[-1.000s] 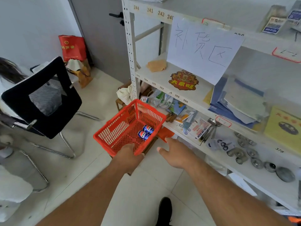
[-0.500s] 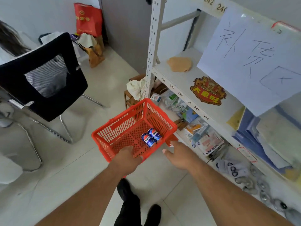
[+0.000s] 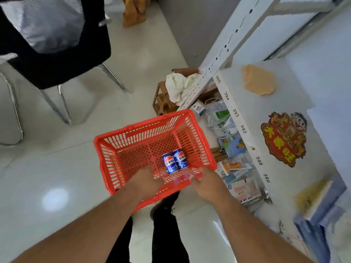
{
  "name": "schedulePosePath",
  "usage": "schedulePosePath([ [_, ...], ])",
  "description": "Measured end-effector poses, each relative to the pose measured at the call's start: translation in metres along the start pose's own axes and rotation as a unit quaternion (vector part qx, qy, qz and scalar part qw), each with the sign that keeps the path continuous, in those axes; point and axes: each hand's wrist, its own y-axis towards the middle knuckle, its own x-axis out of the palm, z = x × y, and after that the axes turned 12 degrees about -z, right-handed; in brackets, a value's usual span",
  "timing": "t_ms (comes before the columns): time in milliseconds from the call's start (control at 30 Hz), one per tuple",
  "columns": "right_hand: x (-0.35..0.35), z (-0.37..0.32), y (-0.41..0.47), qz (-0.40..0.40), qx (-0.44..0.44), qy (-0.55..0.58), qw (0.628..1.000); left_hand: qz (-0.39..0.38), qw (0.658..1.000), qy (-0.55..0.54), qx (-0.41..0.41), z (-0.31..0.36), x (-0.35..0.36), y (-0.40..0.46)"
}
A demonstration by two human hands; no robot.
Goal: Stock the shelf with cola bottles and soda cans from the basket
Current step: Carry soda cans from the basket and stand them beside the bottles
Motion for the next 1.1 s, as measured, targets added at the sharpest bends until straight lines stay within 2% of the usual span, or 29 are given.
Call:
schedulePosePath([
  [167, -0.003, 0.006, 0.087, -0.021, -0.009, -0.035, 0.999, 0.011, 0.997, -0.058, -0.054, -0.002, 0.019, 0.063],
  [367, 0.009, 0.029, 0.196, -0.056, 0.031, -0.041, 0.997, 0.009, 0.985, -0.13, -0.109, -0.008, 0.047, 0.166],
  [567, 0.04, 0.048, 0.285, -0.07, 0.074, -0.092, 0.991, 0.031, 0.962, -0.215, -0.164, -0.01, 0.072, 0.247],
  [700, 0.055, 0.06, 0.313, -0.061, 0.106, -0.11, 0.986, 0.013, 0.957, -0.231, -0.175, -0.016, 0.085, 0.274],
  [900, 0.071, 0.069, 0.325, -0.03, 0.095, -0.119, 0.988, 0.025, 0.951, -0.273, -0.146, -0.03, 0.102, 0.302],
  [1100, 0.09, 0.066, 0.33, -0.085, 0.103, 0.008, 0.991, 0.043, 0.949, -0.275, -0.151, -0.049, 0.108, 0.311],
])
